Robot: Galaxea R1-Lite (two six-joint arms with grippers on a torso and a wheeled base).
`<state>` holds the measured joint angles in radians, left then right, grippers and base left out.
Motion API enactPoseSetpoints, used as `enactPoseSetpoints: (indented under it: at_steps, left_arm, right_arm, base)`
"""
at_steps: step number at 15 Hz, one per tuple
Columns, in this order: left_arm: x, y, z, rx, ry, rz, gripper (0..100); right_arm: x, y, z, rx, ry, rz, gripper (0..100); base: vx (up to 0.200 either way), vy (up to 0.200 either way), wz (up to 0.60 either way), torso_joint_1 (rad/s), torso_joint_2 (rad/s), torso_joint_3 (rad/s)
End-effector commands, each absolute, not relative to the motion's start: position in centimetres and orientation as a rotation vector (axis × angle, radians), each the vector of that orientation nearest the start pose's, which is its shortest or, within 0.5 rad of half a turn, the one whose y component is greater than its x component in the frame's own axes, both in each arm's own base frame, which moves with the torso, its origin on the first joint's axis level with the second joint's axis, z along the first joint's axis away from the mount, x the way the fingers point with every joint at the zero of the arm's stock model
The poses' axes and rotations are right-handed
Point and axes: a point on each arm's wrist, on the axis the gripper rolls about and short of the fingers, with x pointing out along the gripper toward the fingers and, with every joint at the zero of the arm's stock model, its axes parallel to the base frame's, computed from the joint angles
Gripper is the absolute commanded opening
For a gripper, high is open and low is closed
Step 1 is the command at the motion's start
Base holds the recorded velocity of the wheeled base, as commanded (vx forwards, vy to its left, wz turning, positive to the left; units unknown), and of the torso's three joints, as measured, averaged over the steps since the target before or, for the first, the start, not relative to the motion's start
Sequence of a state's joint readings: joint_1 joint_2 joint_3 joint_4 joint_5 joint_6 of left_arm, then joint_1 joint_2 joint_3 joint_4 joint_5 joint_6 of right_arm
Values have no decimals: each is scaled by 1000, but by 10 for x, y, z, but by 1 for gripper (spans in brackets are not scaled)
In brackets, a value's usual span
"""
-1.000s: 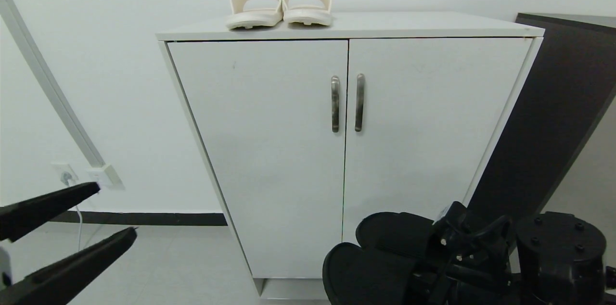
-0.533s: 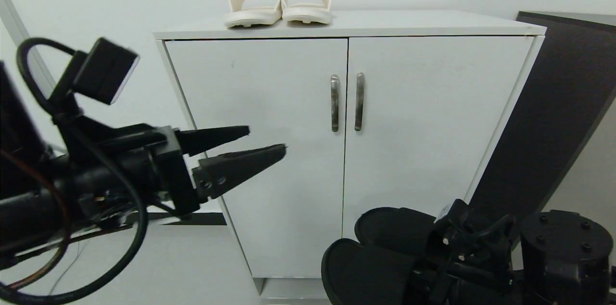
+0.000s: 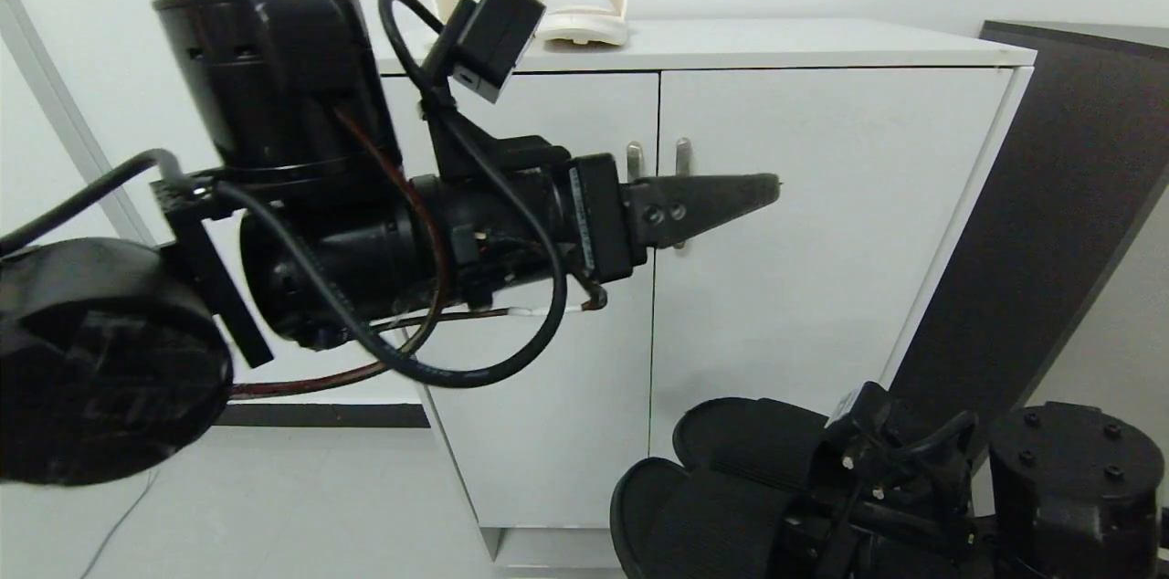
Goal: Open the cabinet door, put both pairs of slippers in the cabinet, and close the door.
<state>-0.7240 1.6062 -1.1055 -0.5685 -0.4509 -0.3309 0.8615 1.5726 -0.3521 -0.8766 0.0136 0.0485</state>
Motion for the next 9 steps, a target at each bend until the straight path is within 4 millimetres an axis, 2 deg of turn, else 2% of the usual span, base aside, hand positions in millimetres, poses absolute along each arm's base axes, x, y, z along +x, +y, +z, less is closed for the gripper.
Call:
enactPoseSetpoints:
  at_steps: [1,9]
  left_arm:
    - [235,-228,283,-322,163,-1219,100]
    - [263,-224,271,-348,194,-1122,100]
  right_arm:
    - [148,173,127,-100,344,858,0]
    - [149,174,125,-102,352,856,0]
  base:
    - [0,0,0,0,0,0]
    - [0,0,0,0,0,0]
